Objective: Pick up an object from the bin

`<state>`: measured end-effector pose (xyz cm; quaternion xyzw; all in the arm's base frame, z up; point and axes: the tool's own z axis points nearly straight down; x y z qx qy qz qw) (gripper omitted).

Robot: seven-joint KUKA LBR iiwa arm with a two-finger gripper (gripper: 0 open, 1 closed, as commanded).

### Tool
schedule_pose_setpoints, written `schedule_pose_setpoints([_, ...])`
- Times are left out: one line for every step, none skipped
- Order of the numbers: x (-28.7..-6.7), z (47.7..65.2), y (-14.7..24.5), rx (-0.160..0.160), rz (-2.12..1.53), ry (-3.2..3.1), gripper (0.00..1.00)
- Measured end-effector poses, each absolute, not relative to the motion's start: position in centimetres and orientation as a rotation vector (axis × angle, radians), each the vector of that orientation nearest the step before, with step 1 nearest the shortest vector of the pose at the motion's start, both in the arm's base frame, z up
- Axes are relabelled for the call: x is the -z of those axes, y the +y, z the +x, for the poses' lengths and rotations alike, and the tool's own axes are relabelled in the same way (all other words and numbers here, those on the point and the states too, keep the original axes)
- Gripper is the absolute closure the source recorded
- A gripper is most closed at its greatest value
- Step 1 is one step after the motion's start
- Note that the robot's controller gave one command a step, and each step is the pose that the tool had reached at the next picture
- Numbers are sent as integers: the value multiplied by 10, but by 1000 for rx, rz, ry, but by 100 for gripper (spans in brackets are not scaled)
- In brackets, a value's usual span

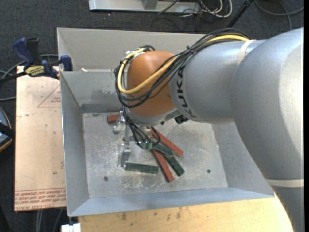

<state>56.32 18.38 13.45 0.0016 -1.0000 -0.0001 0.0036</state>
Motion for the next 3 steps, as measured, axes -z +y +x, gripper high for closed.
schedule_pose_setpoints([-139,566,183,2,0,-3142,0])
schedule_pose_setpoints([-72,502,115,12,71,-3154,0])
schedule_pose_setpoints([-137,502,111,3,5,-3145,0])
